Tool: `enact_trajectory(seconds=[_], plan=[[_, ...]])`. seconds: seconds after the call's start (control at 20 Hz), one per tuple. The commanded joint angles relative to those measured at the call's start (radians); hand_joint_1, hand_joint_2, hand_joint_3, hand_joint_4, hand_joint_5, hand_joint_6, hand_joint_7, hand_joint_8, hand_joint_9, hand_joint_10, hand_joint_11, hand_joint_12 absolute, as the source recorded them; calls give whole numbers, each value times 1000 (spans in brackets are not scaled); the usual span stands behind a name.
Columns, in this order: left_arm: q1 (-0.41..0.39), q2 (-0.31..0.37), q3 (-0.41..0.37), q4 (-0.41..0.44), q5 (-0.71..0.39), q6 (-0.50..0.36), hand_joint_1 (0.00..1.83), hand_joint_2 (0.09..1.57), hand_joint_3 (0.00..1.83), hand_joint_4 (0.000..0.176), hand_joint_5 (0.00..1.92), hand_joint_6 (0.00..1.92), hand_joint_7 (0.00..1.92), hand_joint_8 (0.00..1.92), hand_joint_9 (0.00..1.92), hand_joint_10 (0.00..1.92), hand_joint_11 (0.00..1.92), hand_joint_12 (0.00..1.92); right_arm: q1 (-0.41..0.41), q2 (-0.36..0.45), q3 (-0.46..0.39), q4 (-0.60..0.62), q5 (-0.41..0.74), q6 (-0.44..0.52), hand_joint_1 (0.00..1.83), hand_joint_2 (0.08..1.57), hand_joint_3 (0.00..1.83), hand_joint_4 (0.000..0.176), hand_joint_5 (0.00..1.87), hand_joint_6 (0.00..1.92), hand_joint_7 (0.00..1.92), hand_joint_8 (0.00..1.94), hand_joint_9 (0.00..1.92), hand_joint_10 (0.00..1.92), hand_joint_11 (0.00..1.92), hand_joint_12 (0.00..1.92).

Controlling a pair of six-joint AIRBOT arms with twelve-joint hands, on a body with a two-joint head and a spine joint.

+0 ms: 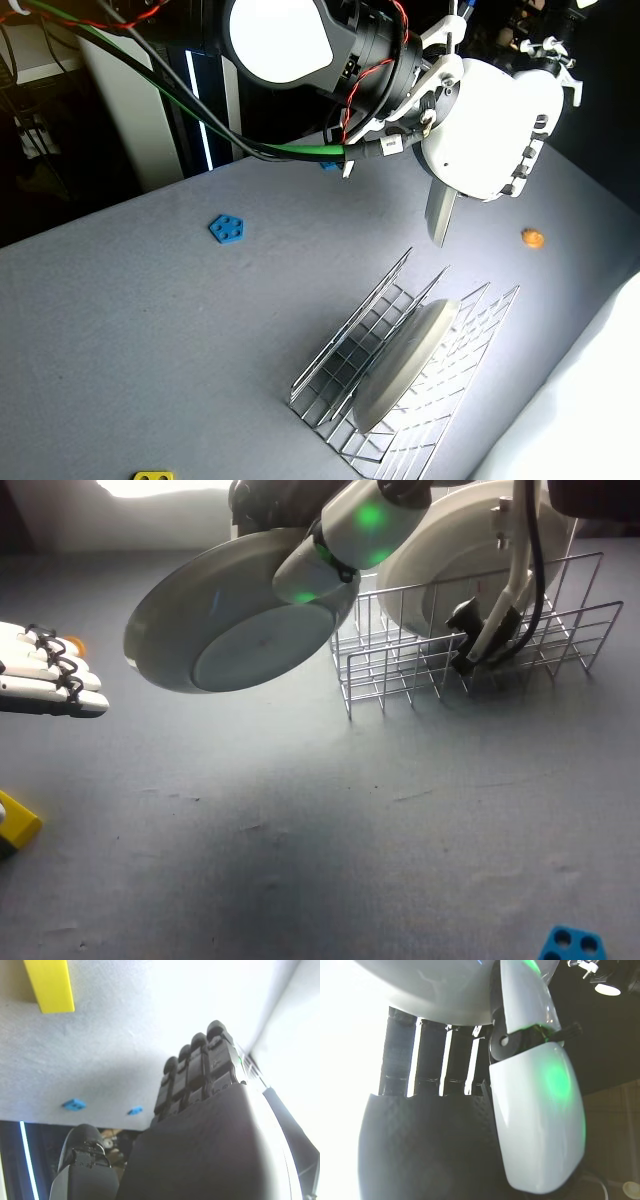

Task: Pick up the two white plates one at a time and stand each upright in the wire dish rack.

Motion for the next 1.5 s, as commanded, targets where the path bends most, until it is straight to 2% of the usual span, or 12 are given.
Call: enact_trajectory(seconds=[0.0, 0.55, 0.95, 1.25, 1.45], plan=[[-11, 10, 7, -58, -18, -3, 0, 1077, 1, 0, 0, 0, 0, 0, 0, 0, 0, 0, 12, 8, 2, 18, 148, 19, 1385, 1075, 2, 0, 994, 953, 1036, 927, 1025, 917, 846, 982], [-18, 15, -7, -55, -17, -3, 0, 1082, 2, 0, 0, 0, 0, 0, 0, 0, 0, 0, -13, 41, 3, 28, 186, 10, 1385, 1074, 0, 0, 1001, 961, 1061, 876, 1008, 940, 860, 1001], [-22, 16, -17, -49, -15, -3, 0, 1083, 1, 0, 0, 0, 0, 0, 0, 0, 0, 0, -31, 75, 2, 45, 142, 10, 1384, 1077, 0, 0, 1009, 951, 1044, 892, 992, 969, 839, 1024], [-22, 16, -17, -49, -14, -3, 0, 1088, 2, 0, 0, 0, 0, 0, 0, 0, 0, 0, -31, 87, 3, 44, 110, -20, 1386, 1069, 0, 0, 1026, 930, 1071, 843, 1004, 943, 848, 1003], [-24, 13, -15, -49, -14, -3, 0, 1087, 1, 0, 0, 0, 0, 0, 0, 0, 0, 0, -47, 88, 10, 44, 131, -53, 1384, 1075, 1, 0, 1008, 957, 1053, 886, 995, 952, 837, 1010]])
